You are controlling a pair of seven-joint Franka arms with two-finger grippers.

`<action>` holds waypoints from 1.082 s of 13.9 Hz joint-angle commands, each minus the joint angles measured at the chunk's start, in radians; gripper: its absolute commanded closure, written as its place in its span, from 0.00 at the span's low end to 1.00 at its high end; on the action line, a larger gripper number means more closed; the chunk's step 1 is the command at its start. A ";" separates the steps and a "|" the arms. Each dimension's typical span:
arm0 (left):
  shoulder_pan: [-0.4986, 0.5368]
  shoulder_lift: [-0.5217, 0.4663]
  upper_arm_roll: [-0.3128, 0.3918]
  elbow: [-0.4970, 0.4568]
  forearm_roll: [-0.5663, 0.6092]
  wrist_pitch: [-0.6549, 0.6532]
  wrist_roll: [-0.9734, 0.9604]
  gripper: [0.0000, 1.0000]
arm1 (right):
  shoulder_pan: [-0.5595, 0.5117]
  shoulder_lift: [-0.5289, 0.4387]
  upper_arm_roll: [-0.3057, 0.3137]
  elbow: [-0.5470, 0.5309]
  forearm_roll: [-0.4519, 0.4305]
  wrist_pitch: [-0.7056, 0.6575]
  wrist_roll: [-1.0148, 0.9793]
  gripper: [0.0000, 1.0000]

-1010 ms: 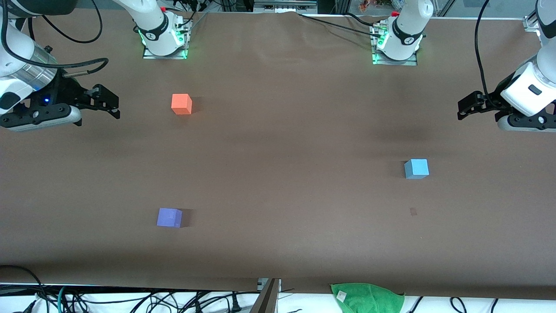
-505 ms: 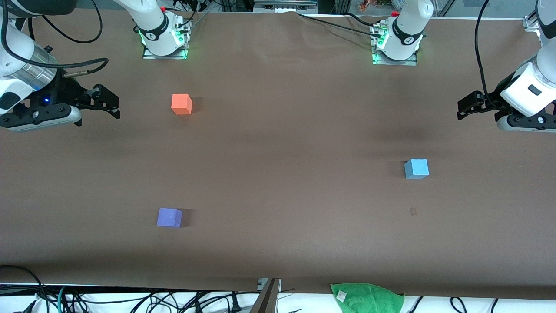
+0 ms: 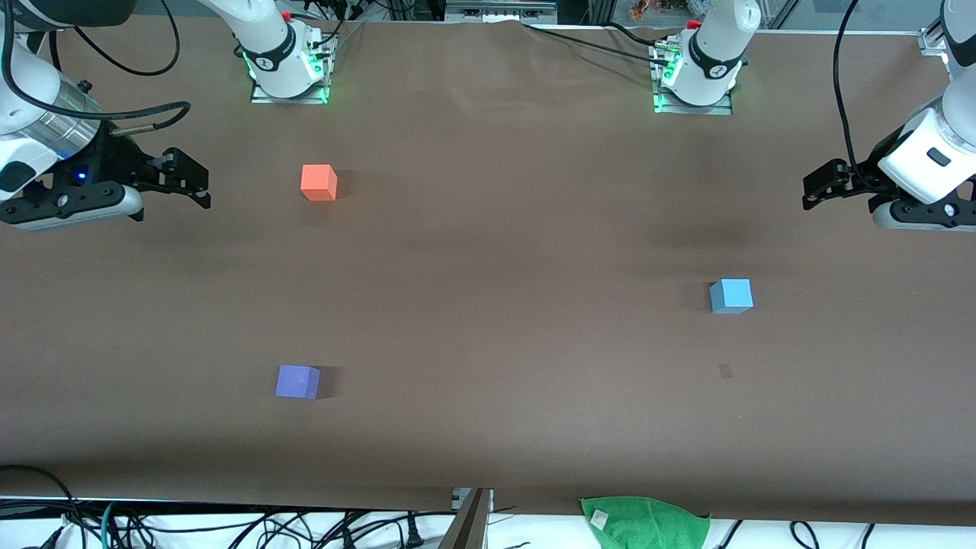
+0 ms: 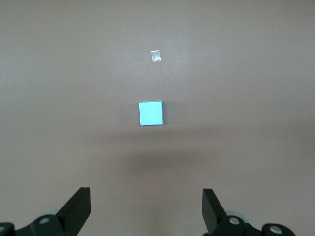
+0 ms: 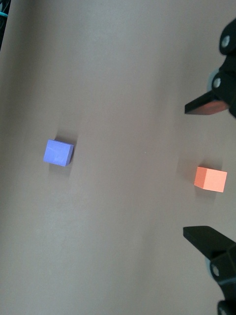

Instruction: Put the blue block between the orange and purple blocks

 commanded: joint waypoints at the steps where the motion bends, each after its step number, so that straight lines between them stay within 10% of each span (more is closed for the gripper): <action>1: 0.001 0.015 -0.005 0.040 0.017 -0.025 0.011 0.00 | -0.006 0.000 0.004 0.008 0.011 -0.001 -0.005 0.00; 15: -0.005 0.017 -0.008 0.029 0.015 -0.062 0.014 0.00 | -0.006 0.000 0.004 0.008 0.011 -0.002 -0.008 0.00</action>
